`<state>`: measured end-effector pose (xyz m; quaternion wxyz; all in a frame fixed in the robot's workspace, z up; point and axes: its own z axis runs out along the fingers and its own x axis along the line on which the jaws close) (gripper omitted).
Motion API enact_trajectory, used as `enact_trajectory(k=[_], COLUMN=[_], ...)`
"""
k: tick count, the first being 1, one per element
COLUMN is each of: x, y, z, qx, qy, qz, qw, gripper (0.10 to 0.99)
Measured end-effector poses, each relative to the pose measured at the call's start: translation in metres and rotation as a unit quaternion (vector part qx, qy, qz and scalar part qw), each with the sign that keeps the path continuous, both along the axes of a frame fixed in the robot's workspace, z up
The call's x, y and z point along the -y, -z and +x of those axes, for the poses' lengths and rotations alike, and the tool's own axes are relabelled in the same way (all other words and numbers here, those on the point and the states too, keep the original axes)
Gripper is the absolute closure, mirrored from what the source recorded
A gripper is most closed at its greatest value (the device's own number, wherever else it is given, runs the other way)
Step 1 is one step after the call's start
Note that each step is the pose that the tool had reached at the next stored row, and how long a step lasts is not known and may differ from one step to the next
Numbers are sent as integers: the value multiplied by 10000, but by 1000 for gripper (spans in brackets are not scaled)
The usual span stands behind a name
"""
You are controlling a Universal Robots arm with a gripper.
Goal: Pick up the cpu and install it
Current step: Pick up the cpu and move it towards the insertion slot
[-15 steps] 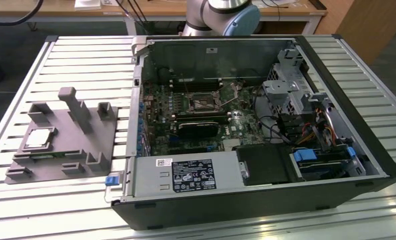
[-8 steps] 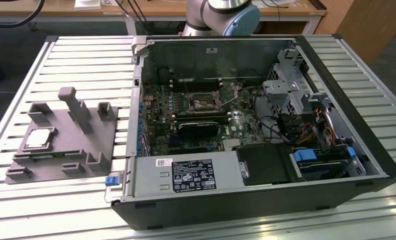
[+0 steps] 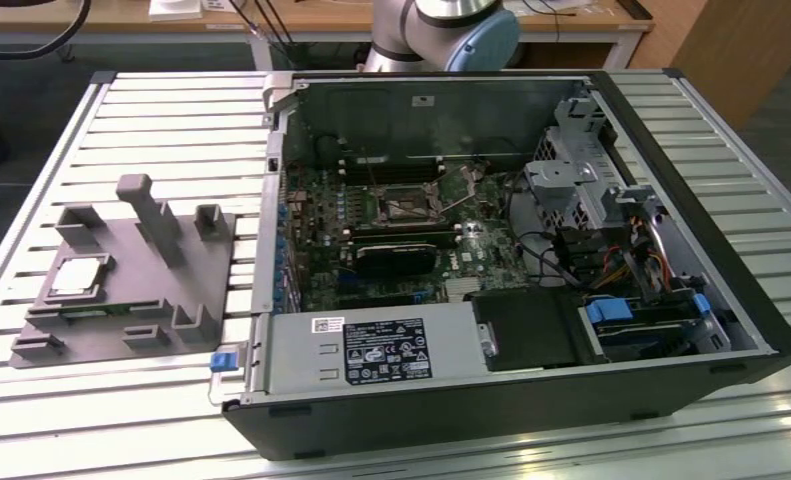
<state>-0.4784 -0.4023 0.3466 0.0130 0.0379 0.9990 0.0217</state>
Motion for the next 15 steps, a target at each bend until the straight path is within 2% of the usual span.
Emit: enact_trajectory(k=[1,12,15], x=[0,0,1], y=[160,218,244], z=[0,1,30], qx=[0,-1,-2], qy=[0,0,-1], qz=[0,0,0], qw=[10000,10000,10000], gripper=[980,980,980])
